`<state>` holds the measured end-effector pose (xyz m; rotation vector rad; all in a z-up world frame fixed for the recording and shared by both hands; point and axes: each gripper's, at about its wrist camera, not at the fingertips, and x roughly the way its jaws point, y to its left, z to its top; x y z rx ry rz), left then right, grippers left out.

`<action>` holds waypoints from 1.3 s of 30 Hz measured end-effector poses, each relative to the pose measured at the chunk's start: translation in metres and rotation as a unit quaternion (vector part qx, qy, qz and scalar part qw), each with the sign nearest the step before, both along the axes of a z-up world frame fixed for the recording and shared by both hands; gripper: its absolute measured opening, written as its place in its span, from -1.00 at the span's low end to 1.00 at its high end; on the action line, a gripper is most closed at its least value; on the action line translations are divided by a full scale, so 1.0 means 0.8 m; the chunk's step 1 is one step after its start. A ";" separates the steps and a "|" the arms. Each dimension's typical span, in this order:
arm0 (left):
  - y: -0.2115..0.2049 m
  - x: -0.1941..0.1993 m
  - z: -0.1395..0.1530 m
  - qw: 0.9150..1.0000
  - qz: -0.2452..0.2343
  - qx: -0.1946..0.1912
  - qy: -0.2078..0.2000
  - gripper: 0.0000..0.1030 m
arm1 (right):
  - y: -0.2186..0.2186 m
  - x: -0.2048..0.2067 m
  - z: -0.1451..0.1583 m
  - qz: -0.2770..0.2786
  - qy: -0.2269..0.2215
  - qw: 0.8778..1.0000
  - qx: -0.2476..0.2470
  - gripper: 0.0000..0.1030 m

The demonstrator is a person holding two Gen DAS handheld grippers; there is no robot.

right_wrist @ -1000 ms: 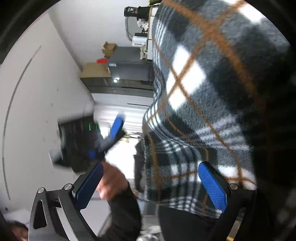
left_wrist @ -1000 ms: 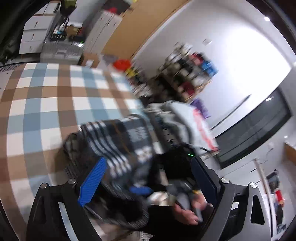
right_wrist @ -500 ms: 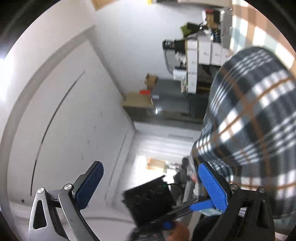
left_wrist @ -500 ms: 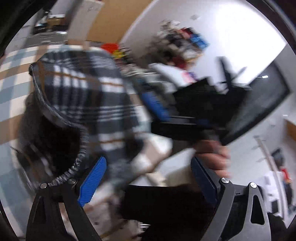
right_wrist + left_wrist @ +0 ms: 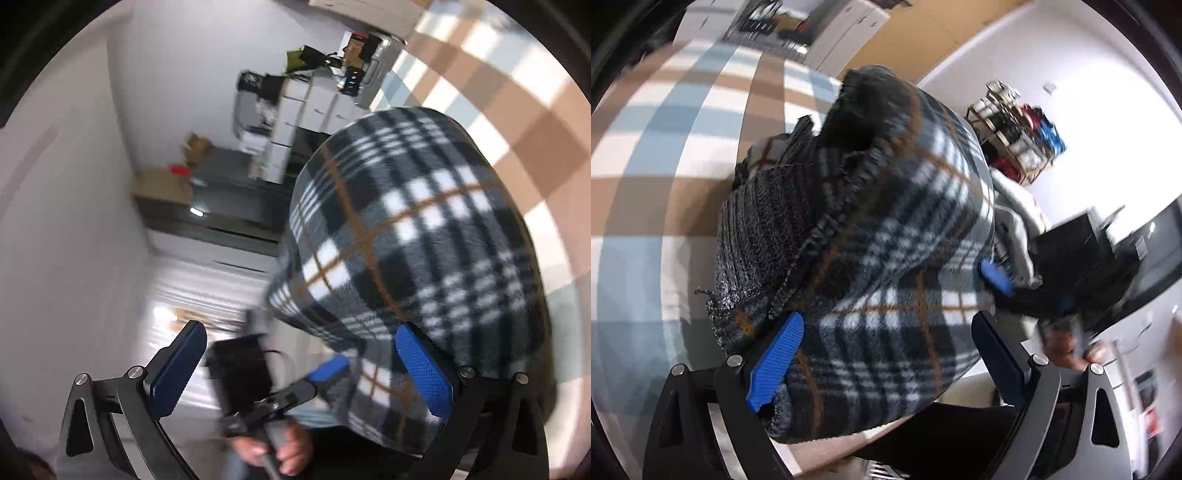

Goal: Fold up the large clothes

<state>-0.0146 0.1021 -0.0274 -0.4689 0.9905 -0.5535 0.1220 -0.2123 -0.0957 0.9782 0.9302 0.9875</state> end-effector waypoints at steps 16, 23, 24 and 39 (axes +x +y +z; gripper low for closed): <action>0.018 0.017 -0.027 0.999 0.009 -0.032 0.031 0.75 | 0.243 0.087 0.090 0.102 -0.155 0.799 -0.572 0.40; 0.013 0.022 -0.027 1.000 0.014 0.008 0.024 0.75 | 0.266 0.124 0.043 0.107 -0.115 0.769 -0.620 0.38; 0.013 0.022 -0.027 1.000 0.016 0.012 0.022 0.75 | 0.265 0.129 0.038 0.104 -0.104 0.773 -0.617 0.38; 0.023 0.040 -0.032 1.000 0.019 -0.003 0.024 0.75 | 0.112 0.057 0.150 0.064 -0.104 0.924 -0.362 0.83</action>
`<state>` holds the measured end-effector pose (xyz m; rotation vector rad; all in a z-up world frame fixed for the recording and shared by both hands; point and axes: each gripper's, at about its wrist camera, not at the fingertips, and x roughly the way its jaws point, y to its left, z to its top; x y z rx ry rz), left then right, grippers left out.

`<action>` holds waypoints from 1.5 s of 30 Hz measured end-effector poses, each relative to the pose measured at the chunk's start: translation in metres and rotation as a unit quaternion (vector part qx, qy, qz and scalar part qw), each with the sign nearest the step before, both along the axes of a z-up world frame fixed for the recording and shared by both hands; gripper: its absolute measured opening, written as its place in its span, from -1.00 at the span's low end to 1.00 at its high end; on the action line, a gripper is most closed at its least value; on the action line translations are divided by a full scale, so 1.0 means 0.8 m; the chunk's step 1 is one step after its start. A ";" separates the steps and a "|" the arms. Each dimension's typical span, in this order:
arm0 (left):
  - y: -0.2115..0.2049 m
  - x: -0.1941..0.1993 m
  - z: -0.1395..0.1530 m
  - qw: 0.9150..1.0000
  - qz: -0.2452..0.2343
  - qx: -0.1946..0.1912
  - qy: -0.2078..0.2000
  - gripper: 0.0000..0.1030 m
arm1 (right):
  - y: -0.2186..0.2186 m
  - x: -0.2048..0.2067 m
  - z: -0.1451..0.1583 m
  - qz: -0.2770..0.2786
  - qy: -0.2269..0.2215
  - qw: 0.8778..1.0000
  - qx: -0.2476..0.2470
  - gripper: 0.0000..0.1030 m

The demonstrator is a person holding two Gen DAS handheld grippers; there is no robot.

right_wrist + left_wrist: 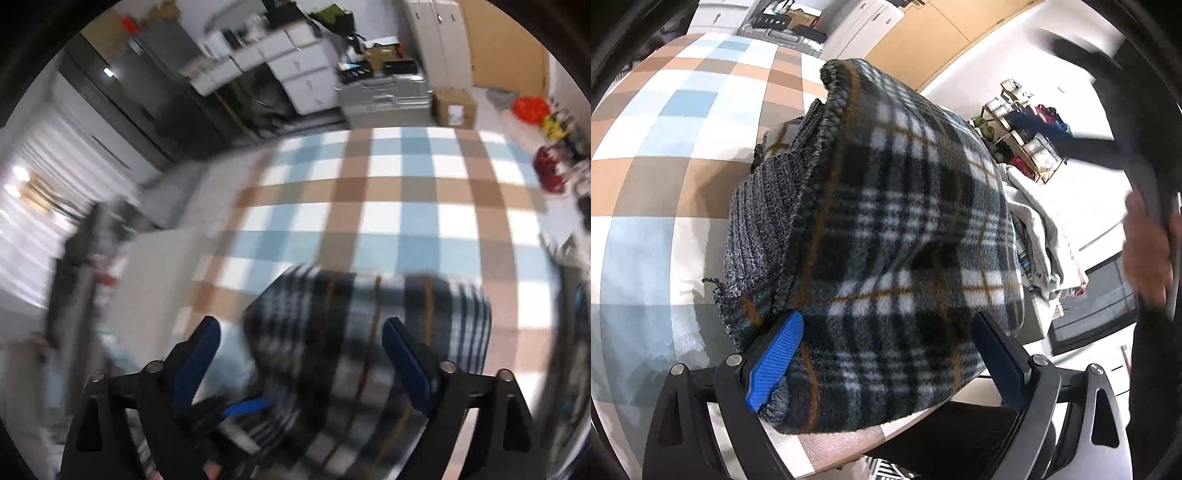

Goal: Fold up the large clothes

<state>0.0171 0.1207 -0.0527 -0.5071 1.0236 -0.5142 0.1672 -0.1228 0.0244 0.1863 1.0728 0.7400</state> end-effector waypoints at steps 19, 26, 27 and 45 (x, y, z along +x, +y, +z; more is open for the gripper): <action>0.005 -0.003 -0.017 1.000 0.013 -0.009 0.007 0.75 | 0.022 -0.066 -0.137 0.012 0.035 0.994 -0.107 1.00; 0.006 -0.006 -0.016 1.000 0.014 -0.012 0.012 0.75 | -0.028 -0.056 -0.062 -0.038 -0.010 0.999 -0.027 0.58; 0.004 -0.006 -0.015 1.000 0.014 -0.008 0.012 0.75 | -0.029 -0.052 -0.046 -0.051 -0.035 0.997 -0.040 0.59; -0.009 -0.002 -0.012 0.999 0.017 0.031 0.009 0.75 | 0.050 0.029 -0.107 -0.028 -0.043 0.979 -0.197 -0.07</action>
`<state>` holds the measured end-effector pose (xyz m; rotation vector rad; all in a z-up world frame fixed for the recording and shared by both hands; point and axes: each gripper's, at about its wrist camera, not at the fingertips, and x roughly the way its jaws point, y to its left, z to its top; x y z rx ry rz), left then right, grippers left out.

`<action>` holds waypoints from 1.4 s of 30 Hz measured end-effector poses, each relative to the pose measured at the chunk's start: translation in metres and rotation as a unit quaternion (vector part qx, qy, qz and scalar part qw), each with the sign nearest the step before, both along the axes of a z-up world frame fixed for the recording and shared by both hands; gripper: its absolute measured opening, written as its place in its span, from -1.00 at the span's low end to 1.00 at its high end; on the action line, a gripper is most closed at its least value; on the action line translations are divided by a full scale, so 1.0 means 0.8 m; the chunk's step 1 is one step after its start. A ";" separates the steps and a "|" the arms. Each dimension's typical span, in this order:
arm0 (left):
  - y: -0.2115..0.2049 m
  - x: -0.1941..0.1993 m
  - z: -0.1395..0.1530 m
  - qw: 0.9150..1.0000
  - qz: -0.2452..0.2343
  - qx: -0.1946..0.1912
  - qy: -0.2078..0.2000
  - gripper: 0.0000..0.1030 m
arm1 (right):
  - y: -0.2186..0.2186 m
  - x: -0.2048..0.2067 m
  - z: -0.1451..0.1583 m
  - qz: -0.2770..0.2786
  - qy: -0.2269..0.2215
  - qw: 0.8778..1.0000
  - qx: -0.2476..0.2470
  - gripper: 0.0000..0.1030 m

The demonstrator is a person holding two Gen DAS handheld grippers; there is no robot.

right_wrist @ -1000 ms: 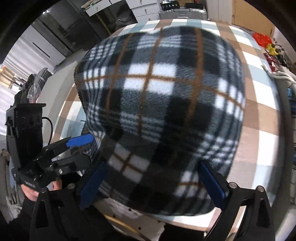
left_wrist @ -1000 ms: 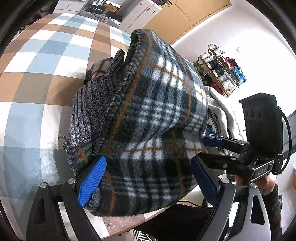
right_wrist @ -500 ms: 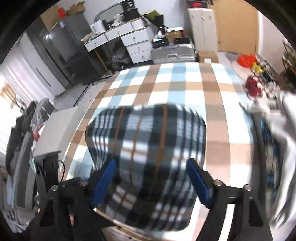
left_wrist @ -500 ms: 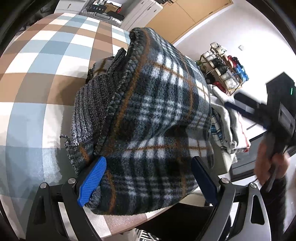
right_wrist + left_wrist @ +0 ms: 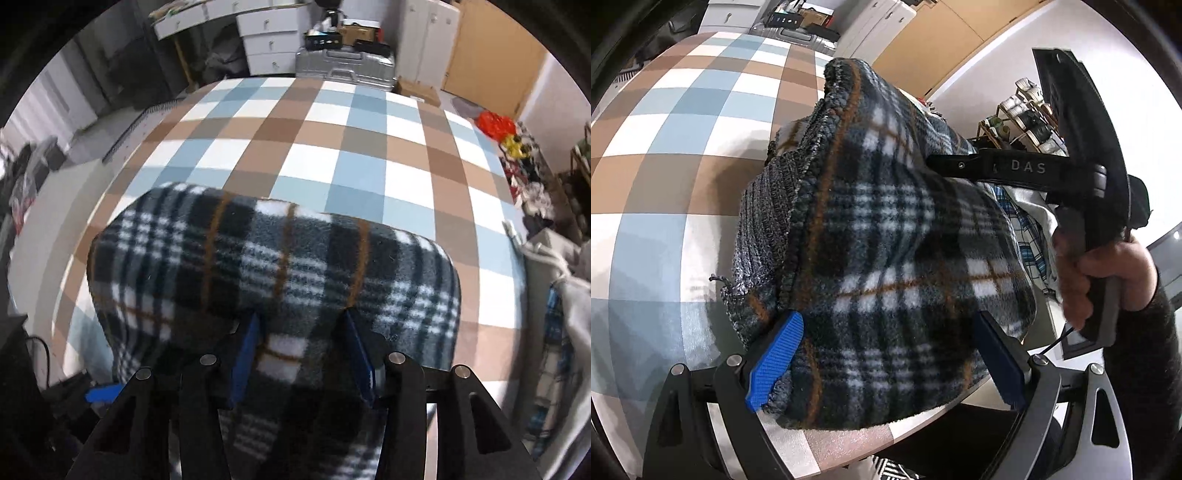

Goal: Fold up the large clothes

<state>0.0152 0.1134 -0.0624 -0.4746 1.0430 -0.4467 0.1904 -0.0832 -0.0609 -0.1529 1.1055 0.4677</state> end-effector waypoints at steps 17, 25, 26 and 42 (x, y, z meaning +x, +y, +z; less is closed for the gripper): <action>0.020 -0.009 -0.004 1.000 0.006 -0.020 0.001 0.75 | -0.053 -0.168 0.011 0.097 0.014 0.994 0.039 0.06; 0.028 -0.009 -0.005 1.000 0.009 -0.028 0.007 0.75 | -0.038 -0.159 -0.033 0.074 0.058 0.995 0.030 0.09; 0.028 -0.009 -0.005 0.999 0.010 -0.029 0.009 0.75 | -0.040 -0.154 -0.034 0.071 0.062 0.995 0.037 0.09; 0.029 -0.010 0.099 0.994 -0.034 -0.095 -0.045 0.75 | -0.141 -0.165 -0.054 -0.003 0.045 0.939 0.342 0.28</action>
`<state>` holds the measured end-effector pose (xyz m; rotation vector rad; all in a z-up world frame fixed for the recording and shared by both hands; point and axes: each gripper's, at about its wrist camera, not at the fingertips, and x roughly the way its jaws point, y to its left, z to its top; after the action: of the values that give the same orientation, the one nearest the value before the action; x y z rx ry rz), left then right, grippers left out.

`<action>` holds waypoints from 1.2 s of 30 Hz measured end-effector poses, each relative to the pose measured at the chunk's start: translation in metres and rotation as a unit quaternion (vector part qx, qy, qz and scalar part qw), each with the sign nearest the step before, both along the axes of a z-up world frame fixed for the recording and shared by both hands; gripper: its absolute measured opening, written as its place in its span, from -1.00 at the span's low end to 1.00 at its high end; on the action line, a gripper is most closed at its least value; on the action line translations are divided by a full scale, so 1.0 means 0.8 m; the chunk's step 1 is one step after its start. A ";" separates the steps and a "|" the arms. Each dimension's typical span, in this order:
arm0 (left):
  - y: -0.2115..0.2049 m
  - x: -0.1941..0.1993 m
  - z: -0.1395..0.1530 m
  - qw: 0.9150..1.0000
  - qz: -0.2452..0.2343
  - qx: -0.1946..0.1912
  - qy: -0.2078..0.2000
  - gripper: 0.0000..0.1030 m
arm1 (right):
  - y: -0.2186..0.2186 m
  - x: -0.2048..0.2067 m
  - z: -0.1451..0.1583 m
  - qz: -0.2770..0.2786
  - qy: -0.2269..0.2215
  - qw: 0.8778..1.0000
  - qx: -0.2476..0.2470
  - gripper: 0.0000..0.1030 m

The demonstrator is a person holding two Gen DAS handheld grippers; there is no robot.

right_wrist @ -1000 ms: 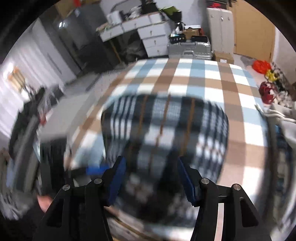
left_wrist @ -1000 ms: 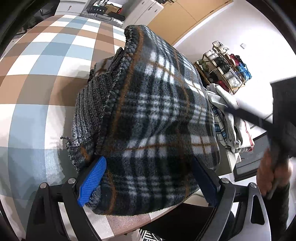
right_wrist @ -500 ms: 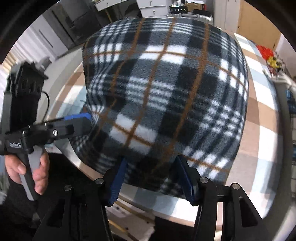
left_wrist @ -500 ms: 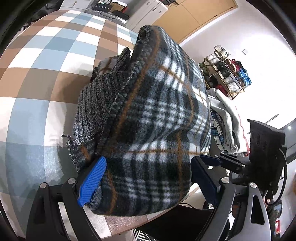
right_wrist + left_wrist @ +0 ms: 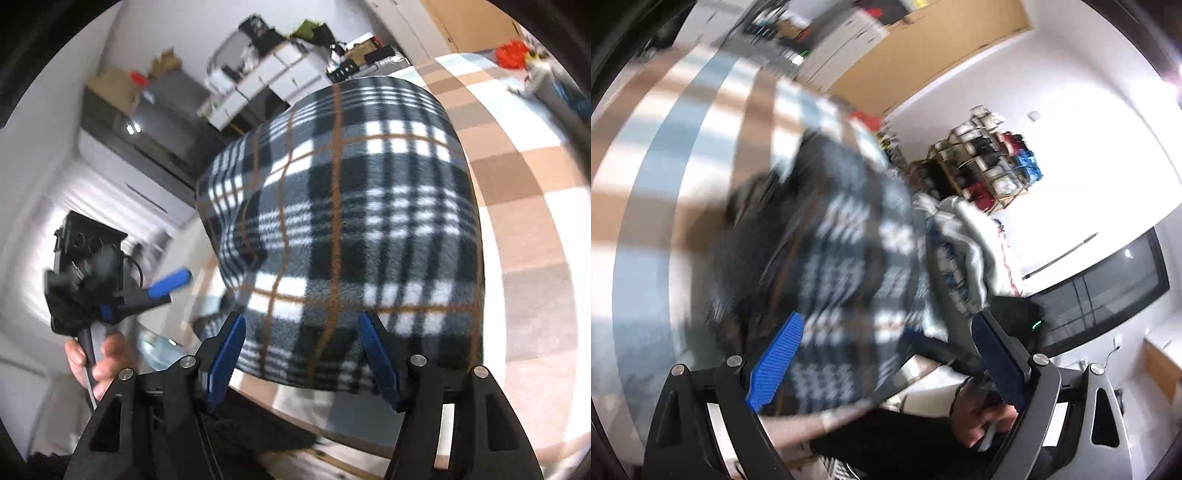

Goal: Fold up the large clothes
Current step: 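Release the plaid bundle and pull both grippers back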

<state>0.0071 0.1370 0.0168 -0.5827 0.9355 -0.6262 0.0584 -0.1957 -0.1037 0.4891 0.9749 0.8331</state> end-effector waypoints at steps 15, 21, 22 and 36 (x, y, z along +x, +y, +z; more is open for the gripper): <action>-0.032 0.147 -0.069 0.983 0.021 0.135 0.120 0.75 | -0.036 0.009 -0.023 0.010 0.028 0.998 0.052 0.23; -0.014 0.146 -0.081 0.986 0.021 0.090 0.139 0.74 | -0.038 0.012 -0.026 0.019 0.038 0.998 0.055 0.19; -0.013 0.144 -0.084 0.987 0.017 0.089 0.136 0.74 | -0.038 0.013 -0.027 0.020 0.039 0.997 0.056 0.19; -0.019 0.060 0.002 0.974 0.023 0.225 0.029 0.76 | -0.088 0.009 -0.016 0.011 0.026 0.993 0.115 0.85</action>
<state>0.0554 0.1216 0.0188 -0.2161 1.0745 -0.3381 0.0654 -0.2658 -0.1166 0.7022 0.9377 0.9633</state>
